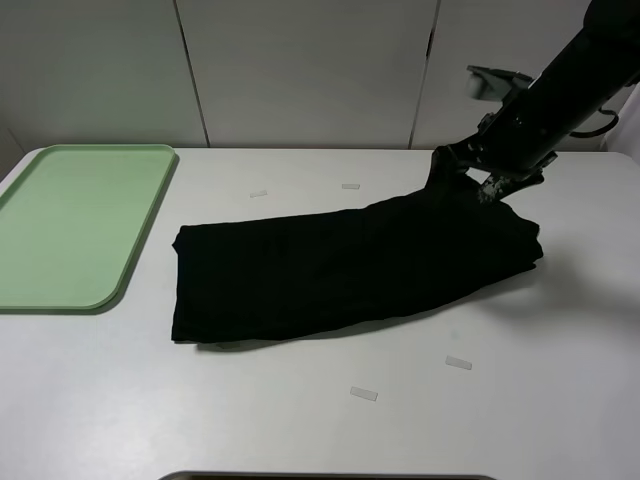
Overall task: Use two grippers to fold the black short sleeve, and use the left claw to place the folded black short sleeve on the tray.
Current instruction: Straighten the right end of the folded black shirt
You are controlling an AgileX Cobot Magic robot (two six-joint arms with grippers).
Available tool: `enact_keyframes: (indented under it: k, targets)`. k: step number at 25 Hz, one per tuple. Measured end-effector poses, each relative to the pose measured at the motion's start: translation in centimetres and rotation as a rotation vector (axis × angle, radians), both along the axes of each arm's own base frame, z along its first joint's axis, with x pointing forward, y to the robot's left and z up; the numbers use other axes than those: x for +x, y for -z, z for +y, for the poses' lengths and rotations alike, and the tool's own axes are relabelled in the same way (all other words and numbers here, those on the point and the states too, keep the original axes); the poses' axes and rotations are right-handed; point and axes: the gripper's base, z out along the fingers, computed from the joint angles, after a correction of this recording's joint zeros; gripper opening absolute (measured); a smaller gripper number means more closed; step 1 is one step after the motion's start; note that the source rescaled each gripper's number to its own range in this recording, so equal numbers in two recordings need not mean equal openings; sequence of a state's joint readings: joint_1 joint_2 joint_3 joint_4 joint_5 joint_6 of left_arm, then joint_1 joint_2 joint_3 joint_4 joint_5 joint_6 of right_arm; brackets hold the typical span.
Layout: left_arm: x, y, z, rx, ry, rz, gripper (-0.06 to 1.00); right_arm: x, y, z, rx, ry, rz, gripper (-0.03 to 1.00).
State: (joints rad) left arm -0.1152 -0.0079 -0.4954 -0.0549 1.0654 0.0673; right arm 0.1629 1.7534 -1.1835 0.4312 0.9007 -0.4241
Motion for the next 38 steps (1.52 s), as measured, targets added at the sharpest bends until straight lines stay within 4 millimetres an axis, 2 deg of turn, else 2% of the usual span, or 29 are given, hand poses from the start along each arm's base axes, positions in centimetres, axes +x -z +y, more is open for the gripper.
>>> enact_keyframes:
  k: [6,10,12,15,27,38]
  targets:
    - [0.0,0.0,0.0,0.0,0.0,0.0,1.0,5.3,-0.6,-3.9,0.071,0.051,0.01,1.0]
    - [0.0,0.0,0.0,0.0,0.0,0.0,1.0,7.7,1.0,-6.8,0.119,0.03,0.081,1.0]
    - [0.0,0.0,0.0,0.0,0.0,0.0,1.0,9.1,2.4,-8.7,0.13,0.026,0.111,1.0]
    - [0.0,0.0,0.0,0.0,0.0,0.0,1.0,10.1,4.0,-10.1,0.133,0.036,0.128,1.0]
    - [0.0,0.0,0.0,0.0,0.0,0.0,1.0,12.4,8.2,-13.1,0.052,0.075,0.085,1.0]
    - [0.0,0.0,0.0,0.0,0.0,0.0,1.0,12.8,10.5,-13.4,0.031,0.084,0.081,1.0]
